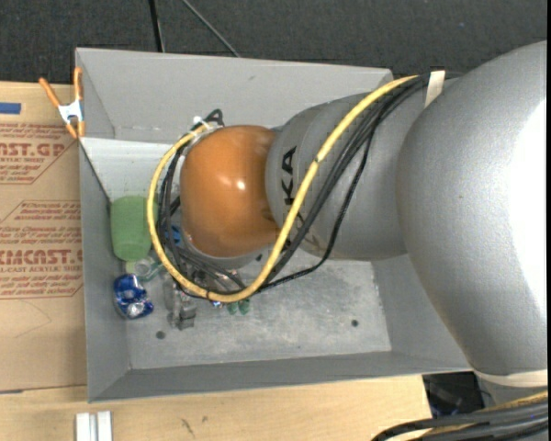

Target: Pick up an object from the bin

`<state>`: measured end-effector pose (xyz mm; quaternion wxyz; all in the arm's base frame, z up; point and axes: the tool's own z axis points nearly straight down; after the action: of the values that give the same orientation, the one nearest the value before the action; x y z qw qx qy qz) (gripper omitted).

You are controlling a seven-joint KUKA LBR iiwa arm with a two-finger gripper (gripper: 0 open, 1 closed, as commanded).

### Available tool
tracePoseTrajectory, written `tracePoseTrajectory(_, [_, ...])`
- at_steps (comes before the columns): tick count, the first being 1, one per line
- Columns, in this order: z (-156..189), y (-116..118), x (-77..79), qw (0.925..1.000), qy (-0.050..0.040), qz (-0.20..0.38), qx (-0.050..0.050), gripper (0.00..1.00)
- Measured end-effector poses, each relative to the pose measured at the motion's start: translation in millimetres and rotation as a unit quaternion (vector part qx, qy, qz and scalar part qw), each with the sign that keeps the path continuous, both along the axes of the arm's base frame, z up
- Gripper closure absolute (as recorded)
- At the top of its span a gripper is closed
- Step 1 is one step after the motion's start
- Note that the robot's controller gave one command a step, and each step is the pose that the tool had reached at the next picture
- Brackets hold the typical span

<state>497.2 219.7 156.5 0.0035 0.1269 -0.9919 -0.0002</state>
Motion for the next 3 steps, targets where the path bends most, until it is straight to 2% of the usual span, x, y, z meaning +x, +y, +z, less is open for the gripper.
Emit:
tracePoseTrajectory(1, [4.7,-0.8,2.5,1.0000,-0.0040,-0.001,0.001,0.00])
tracePoseTrajectory(2, [-70.8,15.9,43.8,0.9996,-0.0015,0.029,0.000,0.00])
tracePoseTrajectory(3, [-84.8,21.8,25.5,0.9770,-0.0067,0.213,0.000,0.00])
